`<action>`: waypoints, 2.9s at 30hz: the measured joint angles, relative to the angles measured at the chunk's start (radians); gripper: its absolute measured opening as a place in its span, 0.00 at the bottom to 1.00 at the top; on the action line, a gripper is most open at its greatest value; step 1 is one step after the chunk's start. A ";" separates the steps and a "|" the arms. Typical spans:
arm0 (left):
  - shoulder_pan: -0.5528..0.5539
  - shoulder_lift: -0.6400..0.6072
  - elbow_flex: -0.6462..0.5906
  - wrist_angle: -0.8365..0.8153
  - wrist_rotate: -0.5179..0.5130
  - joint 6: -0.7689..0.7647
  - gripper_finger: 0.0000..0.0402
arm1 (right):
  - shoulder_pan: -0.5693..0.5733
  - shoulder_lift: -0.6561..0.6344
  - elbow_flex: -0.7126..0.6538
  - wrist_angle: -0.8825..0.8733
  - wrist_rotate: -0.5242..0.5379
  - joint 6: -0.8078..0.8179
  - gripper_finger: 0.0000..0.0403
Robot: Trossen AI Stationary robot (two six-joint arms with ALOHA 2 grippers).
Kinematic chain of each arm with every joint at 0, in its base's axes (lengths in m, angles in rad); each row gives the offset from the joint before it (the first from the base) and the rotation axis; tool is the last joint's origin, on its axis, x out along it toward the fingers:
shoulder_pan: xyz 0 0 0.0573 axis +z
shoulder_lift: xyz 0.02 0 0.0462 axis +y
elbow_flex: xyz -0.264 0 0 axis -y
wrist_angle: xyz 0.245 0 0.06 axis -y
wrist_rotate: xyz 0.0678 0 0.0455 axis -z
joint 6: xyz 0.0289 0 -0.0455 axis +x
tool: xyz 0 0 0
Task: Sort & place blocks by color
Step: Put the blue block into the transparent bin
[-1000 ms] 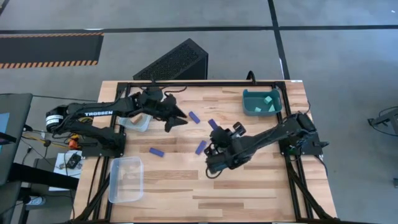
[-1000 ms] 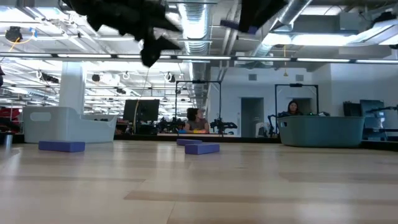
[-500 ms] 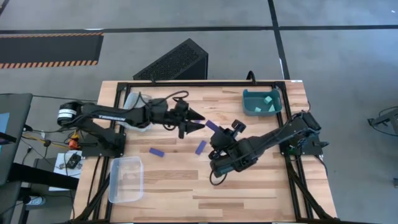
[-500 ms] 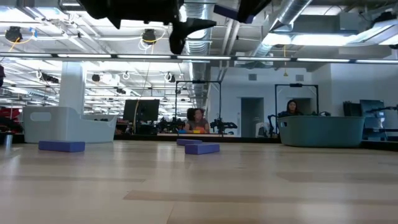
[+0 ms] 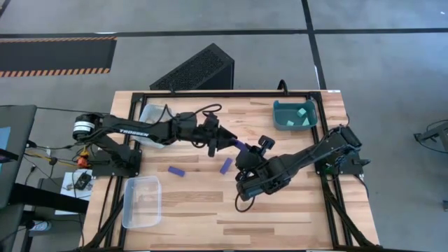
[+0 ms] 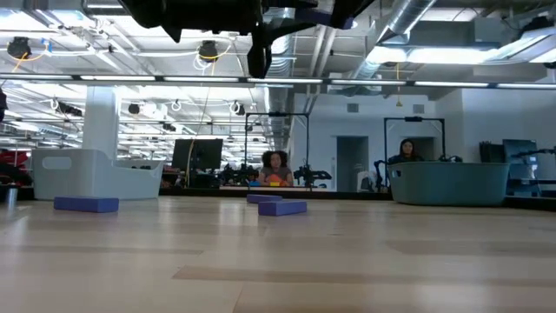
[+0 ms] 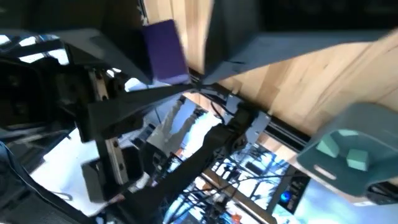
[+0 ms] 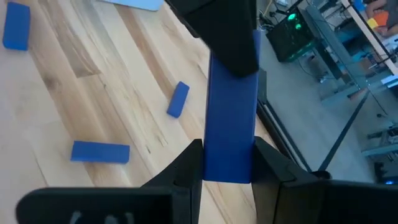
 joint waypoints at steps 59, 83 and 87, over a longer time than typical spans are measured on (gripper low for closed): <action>-0.870 -0.645 -0.039 -1.612 -0.382 -0.402 0.09 | -0.155 0.019 -0.129 0.756 -0.663 -0.013 0.59; -1.050 -0.633 -0.190 -1.482 -0.255 -0.664 0.10 | -0.219 0.117 -0.129 0.806 -0.765 -0.002 0.59; -1.062 -0.610 -0.190 -1.476 -0.254 -0.671 0.10 | -0.226 0.116 -0.129 0.816 -0.764 -0.076 0.59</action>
